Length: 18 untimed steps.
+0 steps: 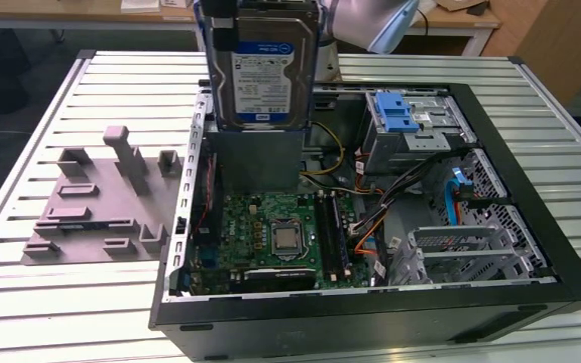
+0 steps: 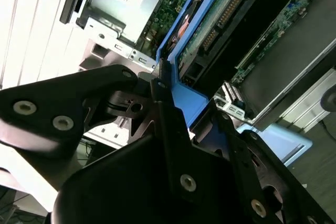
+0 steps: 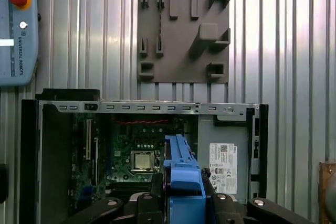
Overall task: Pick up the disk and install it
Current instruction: 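Pick up the disk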
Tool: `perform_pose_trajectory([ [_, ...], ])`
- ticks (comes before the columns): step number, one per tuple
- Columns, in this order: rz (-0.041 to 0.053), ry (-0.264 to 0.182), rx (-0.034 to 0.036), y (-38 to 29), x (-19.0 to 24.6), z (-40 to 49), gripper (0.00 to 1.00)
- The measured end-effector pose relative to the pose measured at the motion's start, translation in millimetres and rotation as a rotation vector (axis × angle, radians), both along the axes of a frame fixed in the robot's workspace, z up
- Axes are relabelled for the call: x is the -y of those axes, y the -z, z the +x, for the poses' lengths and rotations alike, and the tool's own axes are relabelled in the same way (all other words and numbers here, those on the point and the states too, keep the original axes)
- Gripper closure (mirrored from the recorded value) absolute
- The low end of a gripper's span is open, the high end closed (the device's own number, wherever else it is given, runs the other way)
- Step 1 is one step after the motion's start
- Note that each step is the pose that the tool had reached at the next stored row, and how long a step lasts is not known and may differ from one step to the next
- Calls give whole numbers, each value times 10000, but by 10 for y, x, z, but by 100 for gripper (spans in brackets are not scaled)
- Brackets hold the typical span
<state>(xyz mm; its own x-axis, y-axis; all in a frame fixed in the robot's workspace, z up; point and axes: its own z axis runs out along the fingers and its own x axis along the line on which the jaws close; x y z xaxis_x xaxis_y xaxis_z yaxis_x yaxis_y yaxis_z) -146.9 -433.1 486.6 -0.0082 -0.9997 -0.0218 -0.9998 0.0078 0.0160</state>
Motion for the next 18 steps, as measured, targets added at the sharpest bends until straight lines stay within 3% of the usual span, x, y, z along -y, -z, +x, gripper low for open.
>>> perform_pose_trajectory([
  [5, 0, 0, 0, 0, 26, 121, 63],
  [14, 0, 1, 1, 1, 204, 178, 63],
  [18, -1, 2, 0, 0, 220, 301, 63],
])
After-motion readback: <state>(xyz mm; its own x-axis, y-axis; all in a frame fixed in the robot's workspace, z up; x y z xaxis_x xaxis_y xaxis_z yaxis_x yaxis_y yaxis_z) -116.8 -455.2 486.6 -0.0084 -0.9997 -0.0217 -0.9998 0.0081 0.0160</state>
